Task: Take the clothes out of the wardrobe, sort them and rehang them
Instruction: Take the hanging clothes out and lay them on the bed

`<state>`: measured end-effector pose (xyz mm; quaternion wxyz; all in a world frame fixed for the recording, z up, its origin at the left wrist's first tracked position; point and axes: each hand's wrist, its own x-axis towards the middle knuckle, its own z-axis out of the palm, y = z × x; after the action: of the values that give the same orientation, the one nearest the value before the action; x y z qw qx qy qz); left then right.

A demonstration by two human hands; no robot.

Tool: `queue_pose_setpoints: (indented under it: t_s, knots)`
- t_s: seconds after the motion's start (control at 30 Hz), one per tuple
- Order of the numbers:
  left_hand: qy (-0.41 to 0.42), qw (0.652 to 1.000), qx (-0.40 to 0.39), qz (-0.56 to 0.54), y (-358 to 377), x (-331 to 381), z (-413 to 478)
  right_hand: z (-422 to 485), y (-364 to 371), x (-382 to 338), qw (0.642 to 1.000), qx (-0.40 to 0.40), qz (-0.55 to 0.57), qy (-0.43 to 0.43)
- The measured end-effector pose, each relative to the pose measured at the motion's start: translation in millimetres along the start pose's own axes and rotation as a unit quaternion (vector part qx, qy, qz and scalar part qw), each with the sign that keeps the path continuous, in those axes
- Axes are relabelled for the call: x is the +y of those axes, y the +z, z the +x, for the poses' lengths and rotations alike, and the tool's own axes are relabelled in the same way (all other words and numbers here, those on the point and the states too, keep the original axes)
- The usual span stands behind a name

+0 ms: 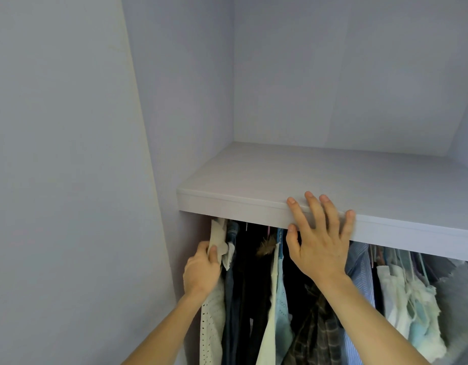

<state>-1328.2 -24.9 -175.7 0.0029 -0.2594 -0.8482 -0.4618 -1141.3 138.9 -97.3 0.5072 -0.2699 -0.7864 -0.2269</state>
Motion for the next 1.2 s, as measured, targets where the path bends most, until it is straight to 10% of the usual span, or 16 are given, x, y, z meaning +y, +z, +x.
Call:
queue_pose_setpoints:
  t_s: [0.33,0.5,0.67,0.9,1.2]
  knots:
    - [0.008,0.999,0.012,0.030,-40,-59,-110,-46,-29,-45,0.968,-0.150,0.186,0.074]
    - [-0.033,0.997,0.004,0.069,-71,-79,-205,-118,-41,-85,0.781,-0.407,0.444,0.166]
    - [-0.054,0.983,0.042,0.172,-118,-84,-309,-148,-63,-133,0.674,-0.503,0.539,0.051]
    - [-0.032,0.949,0.101,0.296,-161,-75,-448,-196,-140,-194,0.644,-0.543,0.506,-0.186]
    - [-0.196,0.892,0.161,0.374,-239,-52,-596,-228,-294,-285,0.539,-0.543,0.556,-0.324]
